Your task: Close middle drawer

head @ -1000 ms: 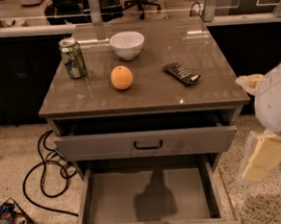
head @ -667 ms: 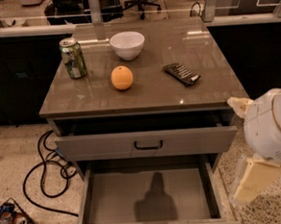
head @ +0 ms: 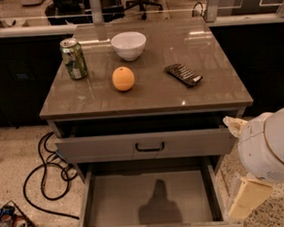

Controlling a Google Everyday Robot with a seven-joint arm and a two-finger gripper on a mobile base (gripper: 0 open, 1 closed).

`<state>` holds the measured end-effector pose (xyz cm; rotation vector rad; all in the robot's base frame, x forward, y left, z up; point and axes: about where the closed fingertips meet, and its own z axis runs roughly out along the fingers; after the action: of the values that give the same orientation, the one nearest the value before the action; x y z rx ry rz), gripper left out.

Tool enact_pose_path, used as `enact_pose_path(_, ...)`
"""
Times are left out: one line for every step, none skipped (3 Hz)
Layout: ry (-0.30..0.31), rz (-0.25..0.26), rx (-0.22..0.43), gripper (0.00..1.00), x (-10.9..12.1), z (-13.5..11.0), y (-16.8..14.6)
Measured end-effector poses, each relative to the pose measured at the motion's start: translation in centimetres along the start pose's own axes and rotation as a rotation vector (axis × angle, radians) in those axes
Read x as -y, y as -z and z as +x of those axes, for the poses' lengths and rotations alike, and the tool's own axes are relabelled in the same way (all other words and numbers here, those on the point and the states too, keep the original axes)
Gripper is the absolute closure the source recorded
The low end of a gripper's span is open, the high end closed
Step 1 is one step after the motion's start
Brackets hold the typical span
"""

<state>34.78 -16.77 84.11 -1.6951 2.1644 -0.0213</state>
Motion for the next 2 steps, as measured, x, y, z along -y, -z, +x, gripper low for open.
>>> enact_pose_path(0.003, 0.007, -0.026, 0.0, 0.0, -0.4, -0.6)
enact_pose_path(0.02, 0.01, -0.023, 0.0, -1.8, -0.5, -2.9)
